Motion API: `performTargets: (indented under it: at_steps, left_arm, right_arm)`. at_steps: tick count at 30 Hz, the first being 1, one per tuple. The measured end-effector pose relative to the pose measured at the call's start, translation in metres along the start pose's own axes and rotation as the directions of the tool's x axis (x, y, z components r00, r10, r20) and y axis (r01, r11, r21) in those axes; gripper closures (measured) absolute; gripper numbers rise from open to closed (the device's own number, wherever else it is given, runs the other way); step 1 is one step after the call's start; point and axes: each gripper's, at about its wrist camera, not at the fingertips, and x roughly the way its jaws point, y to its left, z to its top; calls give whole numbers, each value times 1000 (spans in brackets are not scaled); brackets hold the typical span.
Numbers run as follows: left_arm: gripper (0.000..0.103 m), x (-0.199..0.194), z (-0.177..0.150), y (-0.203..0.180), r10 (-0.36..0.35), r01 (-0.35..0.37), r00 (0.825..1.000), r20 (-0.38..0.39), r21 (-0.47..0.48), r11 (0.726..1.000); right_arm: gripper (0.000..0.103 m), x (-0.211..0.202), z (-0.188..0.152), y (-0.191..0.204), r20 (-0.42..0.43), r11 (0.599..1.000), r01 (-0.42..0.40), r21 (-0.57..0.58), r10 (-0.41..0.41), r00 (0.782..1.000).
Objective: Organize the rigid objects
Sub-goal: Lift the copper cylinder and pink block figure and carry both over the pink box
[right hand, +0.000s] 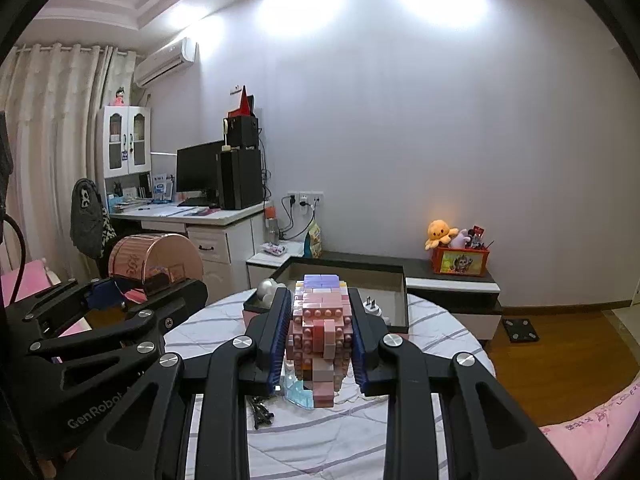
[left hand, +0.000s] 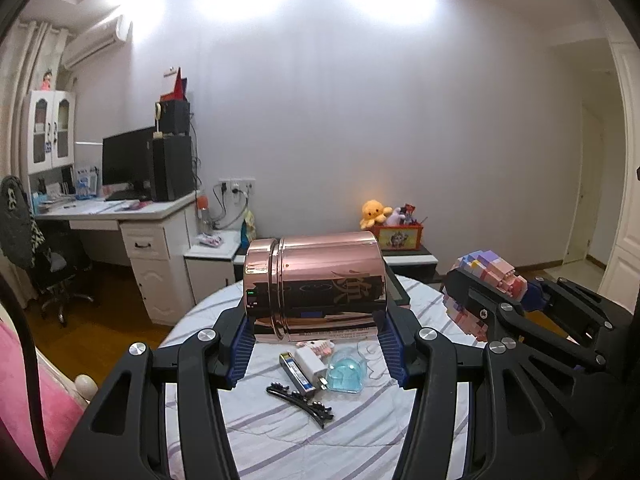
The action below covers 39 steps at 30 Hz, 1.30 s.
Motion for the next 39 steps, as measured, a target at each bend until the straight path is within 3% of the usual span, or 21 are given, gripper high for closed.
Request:
performTargets:
  at_steps: [6,19,26,30,35,39]
  left_arm:
    - [48,-9,4,-4,48,-49,997,58,25,998]
    - [48,36,10,6,50,-52,998,32,35,998]
    - [48,109,18,19,-6,7,1000,-30,33,999]
    - [48,176,18,26,-28,32,994,-110,41,999]
    - [48,252,8,35,-69,70,970,-232,-3,998]
    - [48,293,-4,38,-60,63,951,-305,0,998]
  right_arm:
    - [75,-4,7,5,17,1000,-4,-8,4,1000]
    - [75,28,6,5,-9,1000,-27,-7,27,1000]
    - [75,88,10,-9,-80,999,-53,9,54,995]
    - [75,141,10,-23,-142,999,-45,14,47,989]
    - [75,208,0,-42,-242,998,-42,36,49,969]
    - [75,255,-14,-56,-323,996,-53,74,74,944]
